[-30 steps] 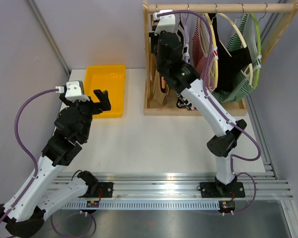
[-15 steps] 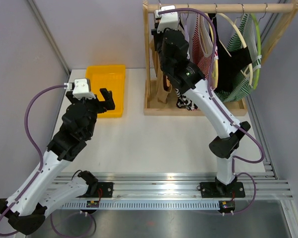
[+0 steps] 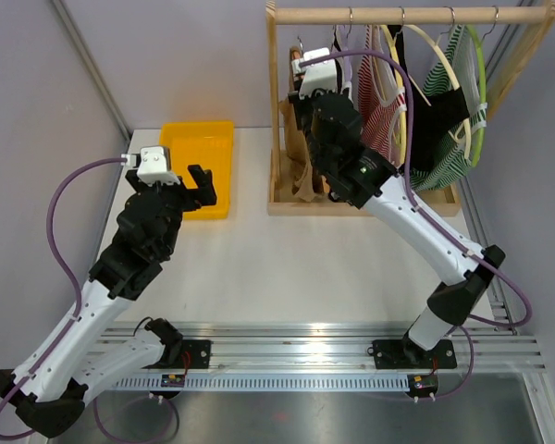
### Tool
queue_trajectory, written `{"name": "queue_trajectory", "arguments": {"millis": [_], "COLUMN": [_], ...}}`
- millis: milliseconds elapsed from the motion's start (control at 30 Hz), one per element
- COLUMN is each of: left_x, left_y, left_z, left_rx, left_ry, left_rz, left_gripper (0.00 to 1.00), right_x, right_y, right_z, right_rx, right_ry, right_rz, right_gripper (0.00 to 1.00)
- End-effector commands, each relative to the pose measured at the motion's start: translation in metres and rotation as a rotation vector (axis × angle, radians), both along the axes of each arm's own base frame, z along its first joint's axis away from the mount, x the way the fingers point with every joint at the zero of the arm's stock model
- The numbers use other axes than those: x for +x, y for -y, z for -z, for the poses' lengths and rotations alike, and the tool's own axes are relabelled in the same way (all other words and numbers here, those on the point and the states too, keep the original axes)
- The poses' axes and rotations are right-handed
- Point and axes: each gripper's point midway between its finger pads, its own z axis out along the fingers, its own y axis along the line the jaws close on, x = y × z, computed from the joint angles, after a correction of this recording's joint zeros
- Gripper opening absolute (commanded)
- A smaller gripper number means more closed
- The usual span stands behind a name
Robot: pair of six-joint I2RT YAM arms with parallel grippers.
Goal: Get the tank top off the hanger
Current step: Grab a hanger with a tank top on it with the right arm
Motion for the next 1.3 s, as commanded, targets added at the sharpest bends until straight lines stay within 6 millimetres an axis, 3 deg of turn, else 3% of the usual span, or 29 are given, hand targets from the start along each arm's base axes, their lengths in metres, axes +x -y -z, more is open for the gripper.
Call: {"name": "queue_trajectory", "arguments": {"millis": [0,333,433,600,767,1033,1267], "left_x": [0.004,0.01,0.012,0.011,0.008,0.001,-0.016], "left_y": [0.013,0.032,0.043,0.057,0.061,0.055,0.043], "left_z": [-0.001,0.022,0.026,0.03,0.027,0.019,0.001], "left_rx": [-0.035,-0.047,-0.059,-0.076,-0.092,-0.108,-0.145], "left_ry": [0.018,-0.018,-0.017,-0.015,-0.004,0.011,0.05], "left_rz": [0.043,0.113,0.157,0.224,0.252,0.248,0.244], "left_gripper": [0.99,0.99,0.99,0.99,0.99,0.99,0.99], "right_x": [-0.042,-0.11,-0.129,-0.166,-0.203,-0.231,-0.246], "right_y": [0.018,0.019,0.018,0.028,0.025,0.005,0.006], "right_z": [-0.05,-0.019,0.001,0.0,-0.016,-0.051,-0.08], "right_rx": [0.153,0.132,0.098,0.095,0.095,0.037,0.008], "right_ry": [0.138,0.103,0.073,0.068,0.086,0.152,0.212], "right_rz": [-0.016,-0.096,-0.124,-0.159,-0.249,-0.282,-0.249], "right_gripper": [0.0,0.0,0.0,0.0,0.0,0.0,0.0]}}
